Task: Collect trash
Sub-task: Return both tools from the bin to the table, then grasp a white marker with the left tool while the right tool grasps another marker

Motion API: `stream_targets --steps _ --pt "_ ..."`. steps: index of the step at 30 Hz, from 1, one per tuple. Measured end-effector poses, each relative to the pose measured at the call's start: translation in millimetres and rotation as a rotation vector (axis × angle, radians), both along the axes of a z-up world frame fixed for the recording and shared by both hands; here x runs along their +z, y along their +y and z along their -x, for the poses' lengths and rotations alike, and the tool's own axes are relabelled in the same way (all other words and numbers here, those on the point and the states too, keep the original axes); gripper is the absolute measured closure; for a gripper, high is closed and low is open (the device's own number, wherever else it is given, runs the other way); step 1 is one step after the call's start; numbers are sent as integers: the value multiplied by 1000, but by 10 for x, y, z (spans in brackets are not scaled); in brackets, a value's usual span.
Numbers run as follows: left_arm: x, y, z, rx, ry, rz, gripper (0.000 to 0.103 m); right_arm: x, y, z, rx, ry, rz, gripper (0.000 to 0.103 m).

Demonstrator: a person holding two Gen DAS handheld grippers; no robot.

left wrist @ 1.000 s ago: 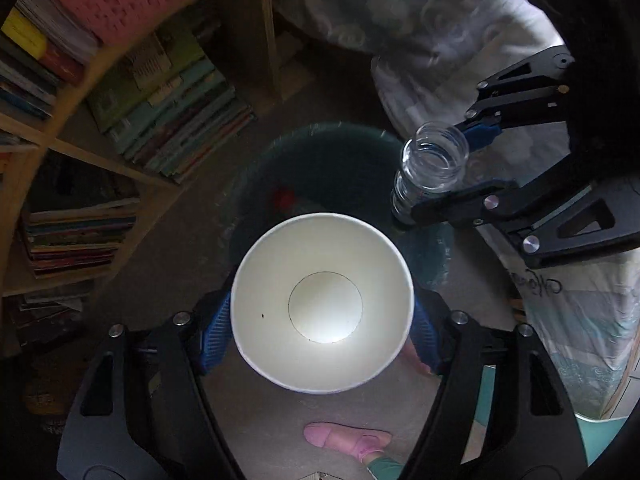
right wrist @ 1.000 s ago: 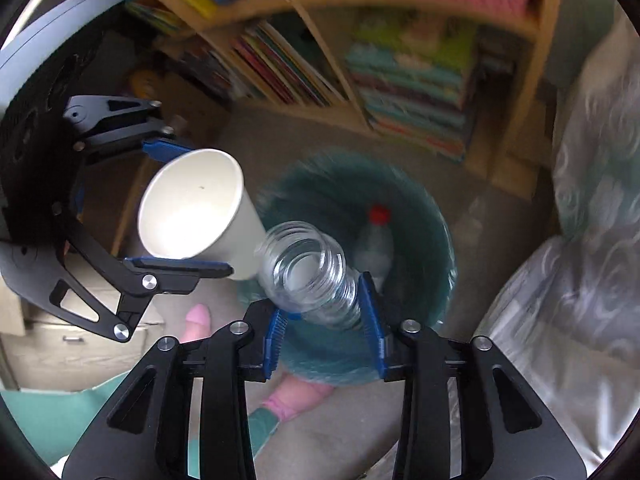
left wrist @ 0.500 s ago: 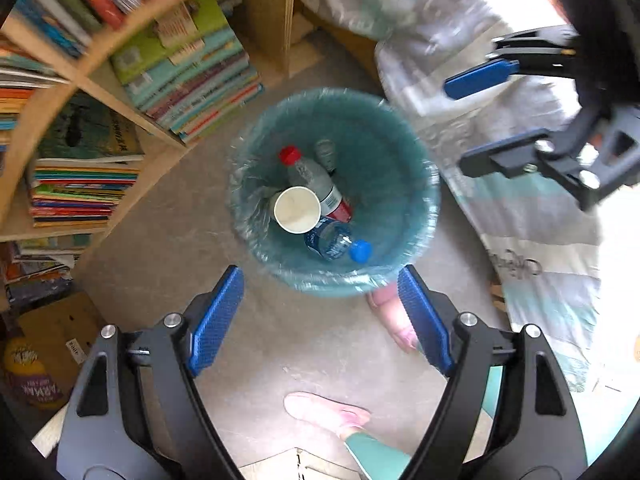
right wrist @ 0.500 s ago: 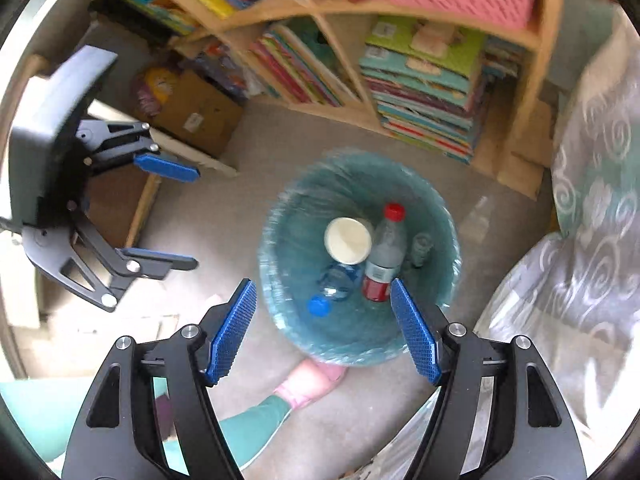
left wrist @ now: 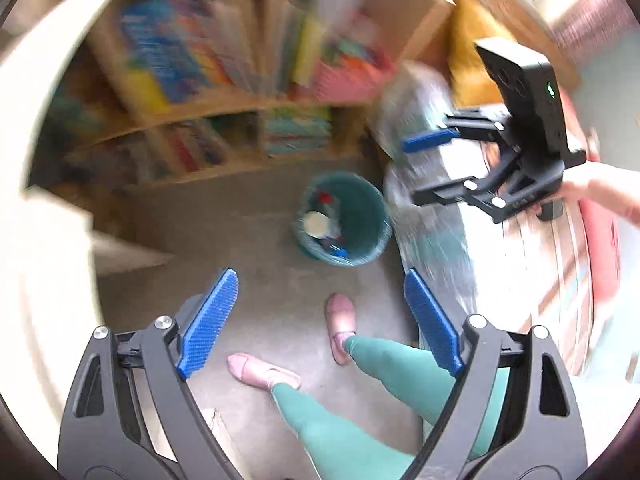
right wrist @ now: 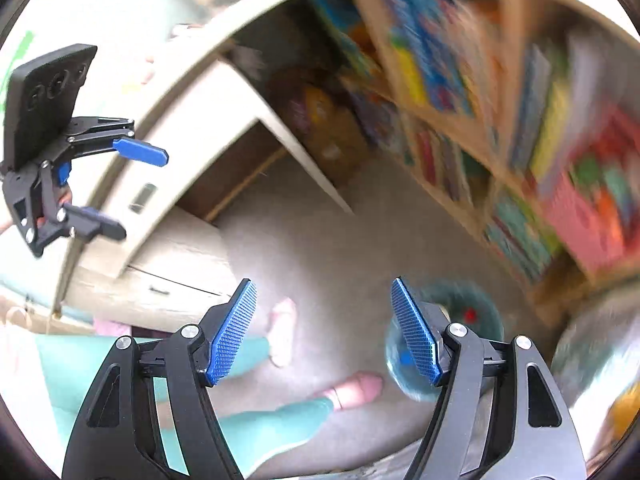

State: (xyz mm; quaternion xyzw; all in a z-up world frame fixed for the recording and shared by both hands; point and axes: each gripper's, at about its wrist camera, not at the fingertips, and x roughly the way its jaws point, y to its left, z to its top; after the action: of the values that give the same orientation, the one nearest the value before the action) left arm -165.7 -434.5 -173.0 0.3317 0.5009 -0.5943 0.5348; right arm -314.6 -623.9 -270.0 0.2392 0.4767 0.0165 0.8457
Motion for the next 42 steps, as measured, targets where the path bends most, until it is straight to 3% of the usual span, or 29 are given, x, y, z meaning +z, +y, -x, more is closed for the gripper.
stream_targets --steps 4,8,12,16,20,28,35,42 --pt "647 664 -677 217 -82 66 14 705 354 -701 152 -72 57 32" --pt "1034 1459 -1287 417 -162 84 14 1279 799 -1492 315 -149 104 32" --pt "1172 2108 -1763 510 -250 54 14 1584 1251 -2217 456 -183 143 32" --pt "1146 2582 -2187 549 -278 51 14 1750 1720 -2898 579 -207 154 32" --pt "1060 2896 -2584 505 -332 38 14 1739 2145 -3464 693 -191 191 32" --pt "858 3047 -3164 267 -397 61 14 1451 2736 -4180 841 -109 221 32" --pt "579 3066 -3742 192 -328 110 14 1247 2905 -4560 853 -50 197 32" --pt "345 3036 -4037 120 -286 140 14 1088 2965 -4806 852 -20 183 32"
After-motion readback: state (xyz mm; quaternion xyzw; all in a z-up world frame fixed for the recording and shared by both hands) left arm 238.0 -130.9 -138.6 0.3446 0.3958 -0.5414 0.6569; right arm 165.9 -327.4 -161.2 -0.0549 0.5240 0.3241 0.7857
